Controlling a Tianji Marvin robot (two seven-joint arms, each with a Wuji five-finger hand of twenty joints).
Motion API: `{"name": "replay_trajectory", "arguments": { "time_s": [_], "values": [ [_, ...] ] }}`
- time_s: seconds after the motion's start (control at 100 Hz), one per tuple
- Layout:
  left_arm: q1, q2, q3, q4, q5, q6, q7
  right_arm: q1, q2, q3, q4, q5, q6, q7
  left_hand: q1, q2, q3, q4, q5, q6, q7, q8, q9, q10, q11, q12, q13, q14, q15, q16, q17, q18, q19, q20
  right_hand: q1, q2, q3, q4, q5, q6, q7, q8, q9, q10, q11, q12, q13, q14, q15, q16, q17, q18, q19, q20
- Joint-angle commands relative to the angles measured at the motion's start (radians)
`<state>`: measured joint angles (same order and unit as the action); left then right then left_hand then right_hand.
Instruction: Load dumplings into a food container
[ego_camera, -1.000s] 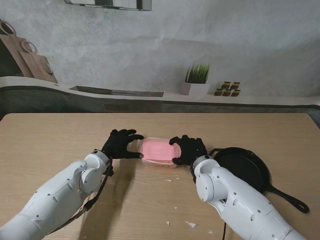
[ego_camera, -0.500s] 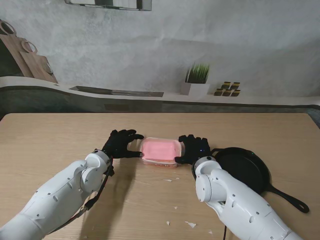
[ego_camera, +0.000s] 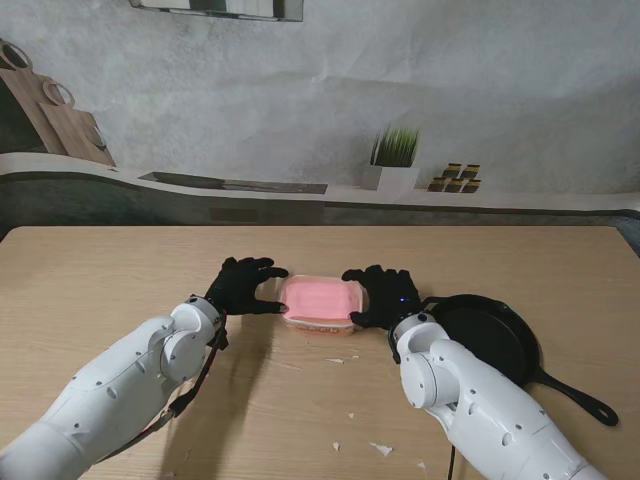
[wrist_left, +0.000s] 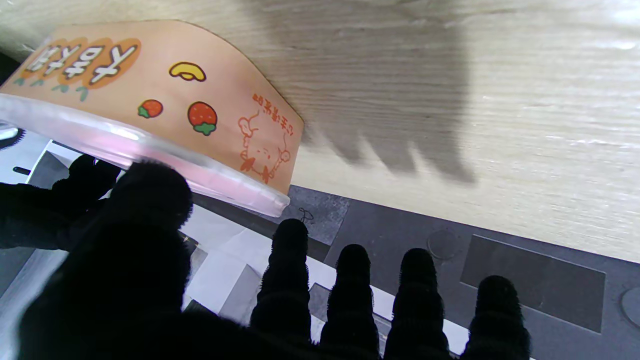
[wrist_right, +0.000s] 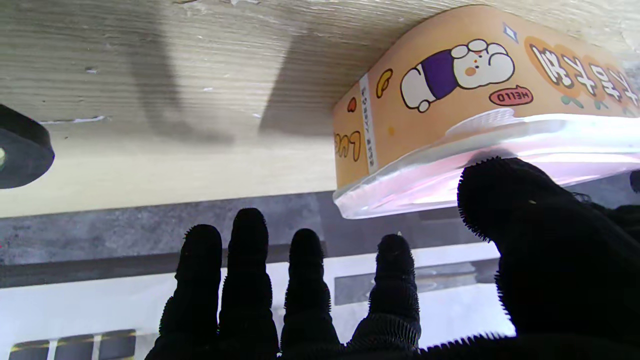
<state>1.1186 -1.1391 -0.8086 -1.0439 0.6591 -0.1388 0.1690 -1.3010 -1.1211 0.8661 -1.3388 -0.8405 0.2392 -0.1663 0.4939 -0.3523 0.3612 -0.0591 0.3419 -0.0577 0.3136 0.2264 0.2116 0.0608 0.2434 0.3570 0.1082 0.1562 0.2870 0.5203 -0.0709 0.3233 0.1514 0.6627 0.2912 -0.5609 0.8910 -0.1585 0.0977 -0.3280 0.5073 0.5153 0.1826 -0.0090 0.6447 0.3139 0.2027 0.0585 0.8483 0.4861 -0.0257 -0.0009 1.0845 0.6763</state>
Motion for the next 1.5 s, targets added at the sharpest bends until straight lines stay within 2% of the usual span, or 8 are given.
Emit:
{"name": "replay_trajectory", "arguments": {
  "time_s": [0.0,0.12,0.25,0.51,0.83,1.03,1.28,1.49],
  "values": [
    [0.002,-0.001,0.005,0.01,0.003,0.001,-0.022,-0.011,0.0,-0.001,0.0,-0.001,0.002,0.009,0.061,-0.008,0.014,0.01,-0.005,-0.012,-0.005,-0.005,-0.018,-0.013,0.008,-0.001,-0.028,-0.015,-0.003,-0.005,-0.015,-0.007,0.007,0.014,0.03,-0.003,0.019,0.01,-0.014,-0.044,0.001,0.055,0.001,-0.025,-0.027,-0.01,-0.047,-0.021,0.0,0.002,-0.014,-0.026,0.002,0.011],
    [0.0,0.0,0.008,0.012,0.004,-0.001,-0.023,-0.011,0.002,-0.006,-0.008,-0.003,0.016,0.026,0.062,-0.01,0.01,0.011,-0.002,-0.01,-0.004,-0.004,-0.018,-0.012,0.008,-0.002,-0.028,-0.014,-0.003,-0.006,-0.016,-0.006,0.006,0.013,0.033,-0.012,0.02,0.011,-0.003,0.039,0.166,0.116,-0.001,-0.011,-0.008,-0.003,-0.044,-0.017,0.0,0.002,-0.015,-0.02,0.002,0.01],
    [-0.003,0.001,0.009,0.015,0.006,-0.006,-0.026,-0.006,0.001,-0.019,-0.009,0.012,0.06,0.052,0.059,-0.012,0.007,0.011,0.001,-0.012,-0.003,-0.004,-0.018,-0.014,0.009,-0.003,-0.029,-0.015,-0.004,-0.007,-0.017,-0.006,0.006,0.013,0.034,-0.024,0.028,0.008,0.007,0.208,0.366,-0.034,-0.003,0.014,0.031,0.01,-0.037,-0.005,-0.002,0.001,-0.014,-0.014,0.004,0.01],
    [-0.006,0.004,0.013,0.018,0.009,-0.01,-0.035,0.008,-0.002,-0.039,-0.001,0.041,0.119,0.084,0.056,-0.029,0.003,0.014,-0.008,-0.009,-0.01,-0.007,-0.02,-0.013,0.004,-0.006,-0.03,-0.015,-0.008,-0.009,-0.018,-0.006,0.004,0.011,0.027,-0.018,0.044,0.005,0.097,0.208,0.369,-0.142,-0.008,0.02,0.091,0.032,-0.028,0.008,-0.006,-0.001,-0.012,-0.007,0.006,0.011],
    [-0.016,0.017,0.026,0.008,0.018,0.003,-0.095,0.04,0.009,-0.083,-0.021,0.084,0.251,0.218,0.052,-0.058,0.017,0.018,-0.019,0.0,-0.024,-0.014,-0.03,-0.018,-0.024,-0.018,-0.038,-0.021,-0.037,-0.021,-0.029,-0.011,-0.006,0.0,0.029,-0.02,0.058,0.004,0.106,0.365,0.362,-0.19,-0.013,0.037,0.181,0.065,-0.016,0.018,-0.011,-0.002,-0.013,-0.003,0.002,0.009],
    [-0.025,0.019,0.052,0.027,0.018,0.015,-0.106,0.044,0.004,-0.095,-0.001,0.098,0.248,0.204,0.054,-0.074,0.037,0.019,-0.024,0.005,-0.027,-0.016,-0.03,-0.019,-0.034,-0.017,-0.037,-0.02,-0.045,-0.022,-0.027,-0.01,-0.008,-0.005,0.042,-0.031,0.063,0.006,0.028,0.283,0.395,-0.193,-0.014,0.012,0.182,0.059,-0.007,0.019,-0.009,-0.001,-0.01,-0.003,0.0,0.01],
    [-0.021,0.008,0.041,0.042,0.025,-0.019,-0.036,0.012,-0.012,-0.035,0.038,0.079,0.066,0.046,0.032,-0.052,0.048,0.013,-0.064,-0.016,-0.04,-0.021,-0.021,-0.012,-0.02,-0.005,-0.028,-0.018,-0.03,-0.012,-0.013,-0.008,-0.002,-0.006,0.041,-0.041,0.066,0.003,-0.013,0.063,0.326,-0.194,-0.012,-0.007,0.177,0.057,-0.002,0.011,-0.004,0.003,0.0,-0.004,0.002,0.012],
    [-0.004,0.0,0.009,0.019,0.015,-0.031,-0.006,-0.004,-0.015,0.007,0.032,0.064,-0.028,-0.017,0.034,-0.019,0.037,0.01,-0.061,-0.027,-0.035,-0.021,-0.014,-0.008,0.003,-0.001,-0.026,-0.015,-0.015,-0.009,-0.009,-0.007,0.002,-0.005,0.03,-0.009,0.052,0.005,-0.017,0.028,0.252,-0.172,-0.011,-0.012,0.163,0.052,-0.009,0.002,0.0,0.006,-0.004,-0.011,0.005,0.008]
  ]
}}
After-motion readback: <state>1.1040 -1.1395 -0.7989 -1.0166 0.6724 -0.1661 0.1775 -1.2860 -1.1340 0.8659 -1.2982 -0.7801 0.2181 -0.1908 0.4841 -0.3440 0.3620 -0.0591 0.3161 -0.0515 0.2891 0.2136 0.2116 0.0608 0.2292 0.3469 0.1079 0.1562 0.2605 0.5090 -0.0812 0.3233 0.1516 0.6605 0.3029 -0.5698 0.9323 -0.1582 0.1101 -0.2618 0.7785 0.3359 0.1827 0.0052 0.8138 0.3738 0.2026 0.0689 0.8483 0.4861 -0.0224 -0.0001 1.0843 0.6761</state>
